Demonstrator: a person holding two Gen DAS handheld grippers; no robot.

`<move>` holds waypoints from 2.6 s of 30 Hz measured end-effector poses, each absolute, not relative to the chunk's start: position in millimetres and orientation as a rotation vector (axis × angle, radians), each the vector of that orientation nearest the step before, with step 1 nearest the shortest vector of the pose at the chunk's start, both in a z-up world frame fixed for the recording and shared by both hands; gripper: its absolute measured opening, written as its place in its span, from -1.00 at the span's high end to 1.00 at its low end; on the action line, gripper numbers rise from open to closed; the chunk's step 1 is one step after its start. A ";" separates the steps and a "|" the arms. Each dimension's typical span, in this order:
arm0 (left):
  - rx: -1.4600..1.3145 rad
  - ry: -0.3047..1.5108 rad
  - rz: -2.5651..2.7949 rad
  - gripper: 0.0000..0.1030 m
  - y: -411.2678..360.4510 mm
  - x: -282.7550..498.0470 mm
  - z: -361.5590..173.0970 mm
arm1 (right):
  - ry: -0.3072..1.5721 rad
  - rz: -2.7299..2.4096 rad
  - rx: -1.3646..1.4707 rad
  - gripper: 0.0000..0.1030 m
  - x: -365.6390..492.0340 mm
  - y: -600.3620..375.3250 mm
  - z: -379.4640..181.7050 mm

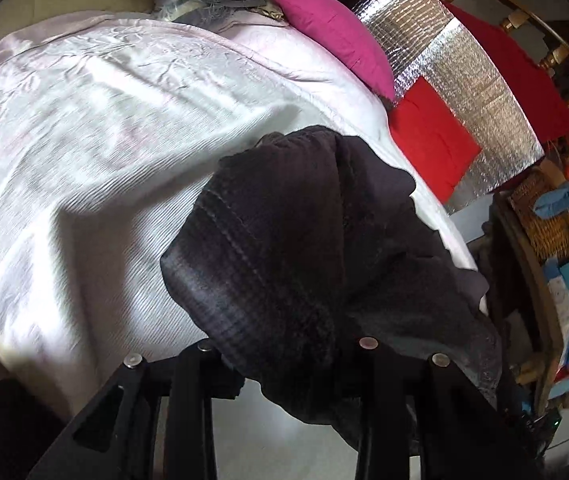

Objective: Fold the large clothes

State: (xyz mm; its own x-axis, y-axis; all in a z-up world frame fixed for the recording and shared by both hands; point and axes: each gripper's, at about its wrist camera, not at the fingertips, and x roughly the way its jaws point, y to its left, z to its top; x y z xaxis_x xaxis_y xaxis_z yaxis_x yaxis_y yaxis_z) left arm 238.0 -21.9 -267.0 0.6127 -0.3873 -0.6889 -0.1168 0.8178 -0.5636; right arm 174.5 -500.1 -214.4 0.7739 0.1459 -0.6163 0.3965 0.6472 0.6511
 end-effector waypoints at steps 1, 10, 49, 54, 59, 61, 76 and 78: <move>-0.612 0.926 -0.165 0.18 -21.7 237.9 -267.6 | 0.703 -0.160 0.883 0.25 169.8 -499.6 -216.5; -0.513 1.090 -0.246 -0.06 7.4 205.7 -230.1 | 0.918 -0.106 0.907 -0.24 123.5 -499.6 -196.6; -0.131 1.015 -0.271 0.61 -105.4 452.3 -251.3 | 0.914 -0.275 0.334 0.58 377.7 -529.5 -188.2; -0.106 0.883 -0.271 0.66 -110.7 443.7 -225.1 | 0.771 -0.370 0.239 0.60 364.9 -519.0 -150.2; -0.216 0.815 -0.286 0.67 -101.7 453.7 -209.2 | 0.688 -0.399 0.278 0.60 370.7 -522.1 -136.9; -0.245 0.824 -0.273 0.67 -99.8 462.7 -212.9 | 0.674 -0.409 0.301 0.60 375.3 -525.9 -137.7; -0.231 0.995 -0.179 0.06 -105.3 486.3 -255.1 | 0.782 -0.187 0.700 0.23 394.9 -576.6 -185.5; -0.184 1.001 -0.193 -0.16 -107.4 477.1 -246.0 | 0.802 -0.195 0.713 -0.71 388.9 -575.3 -187.1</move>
